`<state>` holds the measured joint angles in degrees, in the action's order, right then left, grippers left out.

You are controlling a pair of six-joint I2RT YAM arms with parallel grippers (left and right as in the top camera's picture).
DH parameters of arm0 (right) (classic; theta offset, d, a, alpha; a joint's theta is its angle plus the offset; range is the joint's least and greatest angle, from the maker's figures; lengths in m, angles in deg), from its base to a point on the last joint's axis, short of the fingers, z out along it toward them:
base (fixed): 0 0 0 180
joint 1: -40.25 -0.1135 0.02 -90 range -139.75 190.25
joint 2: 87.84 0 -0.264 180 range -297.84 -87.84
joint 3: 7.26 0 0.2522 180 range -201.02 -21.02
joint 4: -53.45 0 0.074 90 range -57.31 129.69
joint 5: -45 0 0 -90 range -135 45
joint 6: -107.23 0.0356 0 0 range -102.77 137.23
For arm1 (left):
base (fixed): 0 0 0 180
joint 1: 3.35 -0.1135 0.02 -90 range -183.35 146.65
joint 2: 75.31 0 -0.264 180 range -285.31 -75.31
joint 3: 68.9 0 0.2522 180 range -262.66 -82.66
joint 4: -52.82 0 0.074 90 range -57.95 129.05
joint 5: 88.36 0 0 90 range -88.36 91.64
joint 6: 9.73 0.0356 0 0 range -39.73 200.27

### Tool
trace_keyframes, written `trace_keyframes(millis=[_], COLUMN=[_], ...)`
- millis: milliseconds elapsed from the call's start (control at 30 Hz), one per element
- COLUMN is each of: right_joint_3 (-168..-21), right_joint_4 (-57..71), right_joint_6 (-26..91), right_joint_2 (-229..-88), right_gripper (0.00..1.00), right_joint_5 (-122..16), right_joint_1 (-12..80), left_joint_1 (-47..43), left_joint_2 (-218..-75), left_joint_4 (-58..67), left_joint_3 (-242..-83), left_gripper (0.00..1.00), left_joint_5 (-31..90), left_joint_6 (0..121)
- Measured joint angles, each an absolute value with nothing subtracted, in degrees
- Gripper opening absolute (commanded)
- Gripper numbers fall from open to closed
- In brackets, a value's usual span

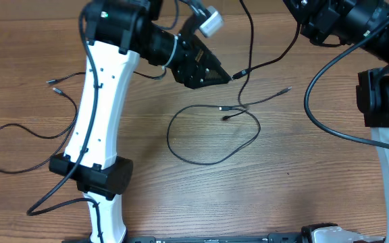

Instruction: Untangle cables

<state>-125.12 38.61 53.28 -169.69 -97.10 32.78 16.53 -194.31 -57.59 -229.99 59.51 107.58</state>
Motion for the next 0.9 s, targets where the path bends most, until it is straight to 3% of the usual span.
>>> trace_keyframes(millis=[667,800,900], right_joint_3=[-125.1,-125.1,-125.1], right_joint_4=[38.3,37.2,37.1], right_joint_6=[57.4,57.5,57.5], right_joint_2=[-169.7,-169.7,-169.8], right_gripper=[0.04,0.04,0.04], right_joint_5=[-96.9,-96.9,-96.9], right_joint_1=[32.8,32.8,32.8], left_joint_1=[18.5,18.5,18.5], left_joint_2=[-196.7,-196.7,-196.7], left_joint_4=[-52.4,-51.0,-50.4], left_joint_3=[-230.0,-230.0,-230.0], left_gripper=[0.65,0.52,0.51], left_joint_5=[60.5,62.2,63.4], left_joint_6=[110.7,110.7,110.9])
